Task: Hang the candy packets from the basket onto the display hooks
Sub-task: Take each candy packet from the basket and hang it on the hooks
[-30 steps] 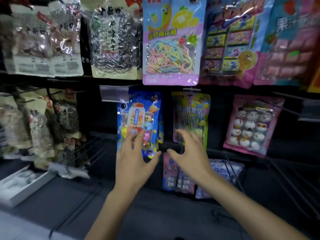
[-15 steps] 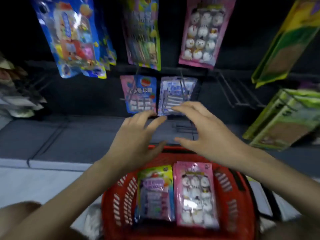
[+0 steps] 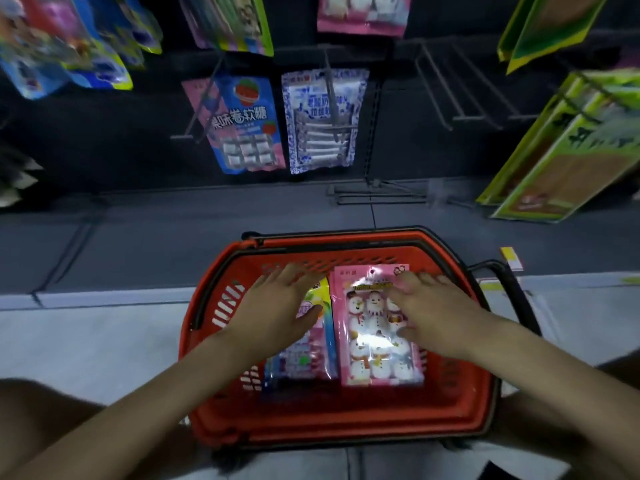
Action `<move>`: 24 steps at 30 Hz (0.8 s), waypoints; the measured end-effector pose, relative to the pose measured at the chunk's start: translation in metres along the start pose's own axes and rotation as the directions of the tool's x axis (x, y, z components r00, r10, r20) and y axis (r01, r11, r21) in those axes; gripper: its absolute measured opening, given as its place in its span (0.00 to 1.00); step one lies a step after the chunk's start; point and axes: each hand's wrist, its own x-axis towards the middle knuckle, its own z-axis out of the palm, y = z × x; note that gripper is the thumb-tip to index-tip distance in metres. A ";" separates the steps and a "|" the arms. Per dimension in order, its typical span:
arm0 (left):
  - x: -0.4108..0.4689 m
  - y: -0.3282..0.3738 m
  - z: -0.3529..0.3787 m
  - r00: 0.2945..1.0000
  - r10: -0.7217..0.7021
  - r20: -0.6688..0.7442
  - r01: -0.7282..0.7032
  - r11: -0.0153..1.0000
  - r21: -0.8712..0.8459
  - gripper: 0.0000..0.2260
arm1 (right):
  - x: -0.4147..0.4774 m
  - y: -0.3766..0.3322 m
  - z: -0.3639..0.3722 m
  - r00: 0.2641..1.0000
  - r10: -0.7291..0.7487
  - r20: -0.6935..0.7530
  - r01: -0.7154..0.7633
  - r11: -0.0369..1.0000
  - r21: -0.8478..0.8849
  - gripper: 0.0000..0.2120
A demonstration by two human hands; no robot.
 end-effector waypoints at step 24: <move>0.050 0.033 0.112 0.790 -0.376 0.483 0.609 0.570 -0.551 0.08 | 0.007 0.017 0.064 0.967 0.063 0.248 -0.085 0.993 0.080 0.30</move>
